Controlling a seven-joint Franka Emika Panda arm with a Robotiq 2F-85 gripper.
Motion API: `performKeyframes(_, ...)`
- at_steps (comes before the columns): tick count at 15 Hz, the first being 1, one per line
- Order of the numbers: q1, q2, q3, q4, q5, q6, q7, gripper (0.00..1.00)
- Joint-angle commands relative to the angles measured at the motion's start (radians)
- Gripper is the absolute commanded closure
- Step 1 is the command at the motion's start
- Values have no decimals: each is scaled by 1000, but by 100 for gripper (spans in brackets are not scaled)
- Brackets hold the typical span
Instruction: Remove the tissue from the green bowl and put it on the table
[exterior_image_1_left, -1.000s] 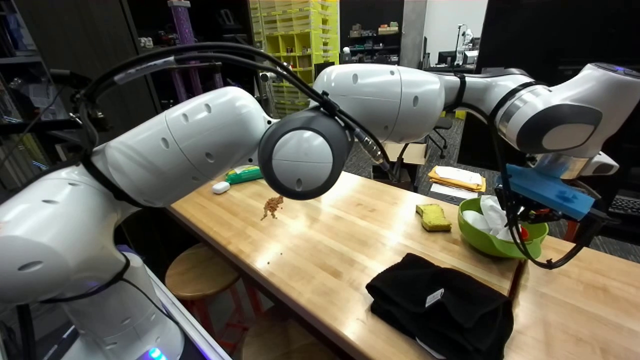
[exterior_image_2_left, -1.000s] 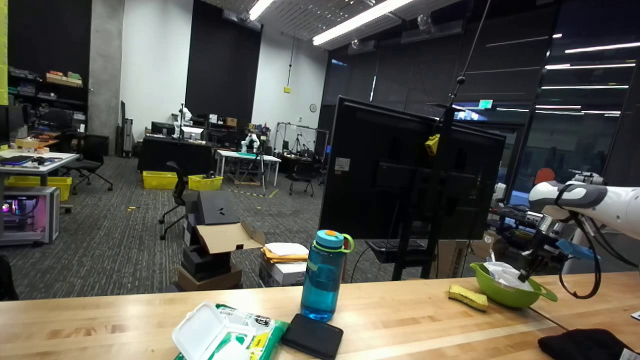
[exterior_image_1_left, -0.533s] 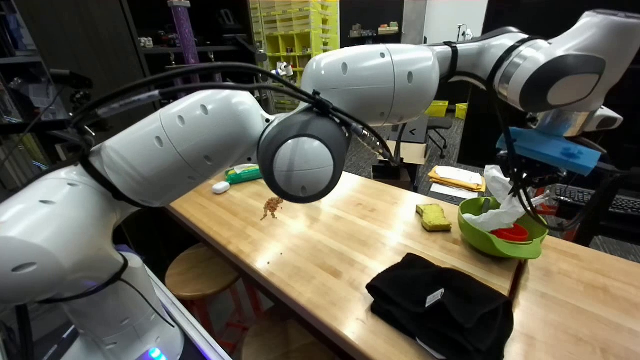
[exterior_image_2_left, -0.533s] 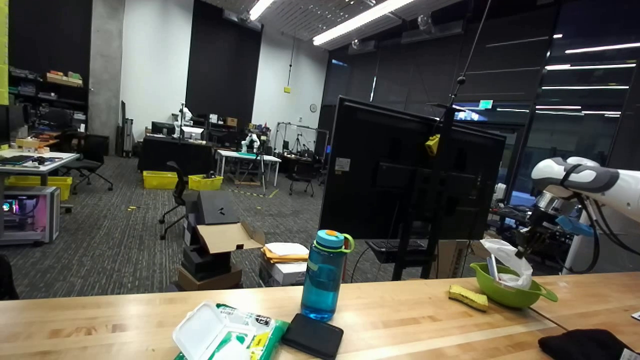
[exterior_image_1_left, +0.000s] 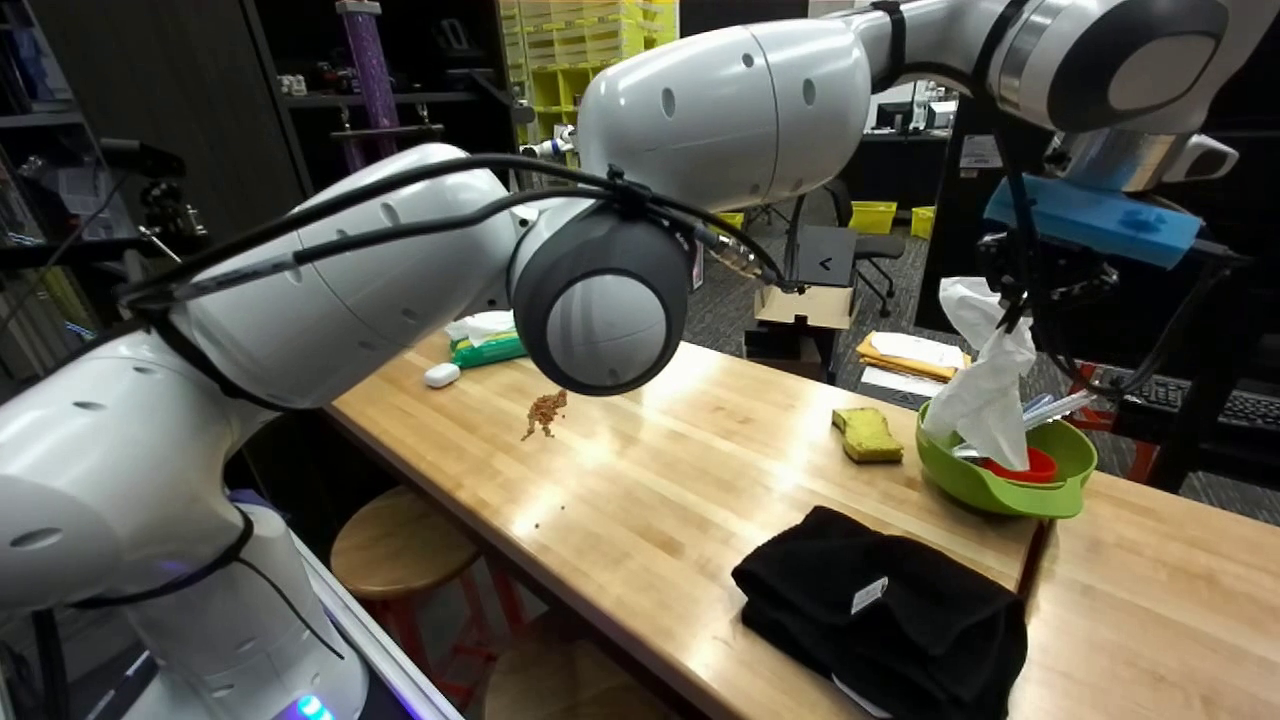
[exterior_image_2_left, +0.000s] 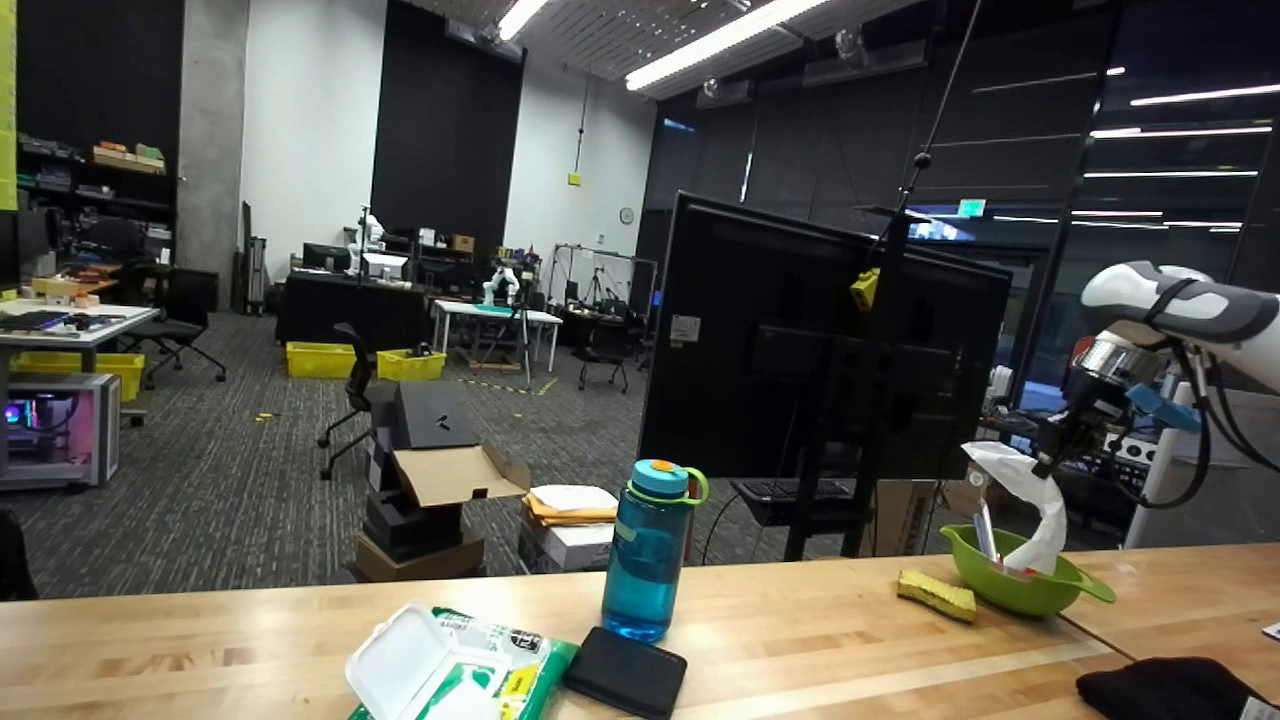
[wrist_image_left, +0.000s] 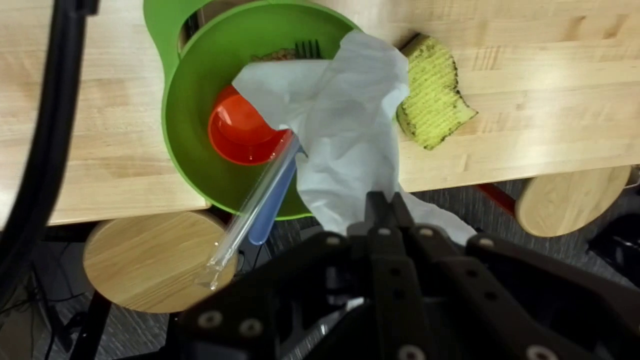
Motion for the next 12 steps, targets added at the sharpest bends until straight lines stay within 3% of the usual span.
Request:
performKeyframes(1,-5,-72,38,-1,-42,-84,-8,100)
performKeyframes(12,8,-215,64,-11,-41,-339,4,100)
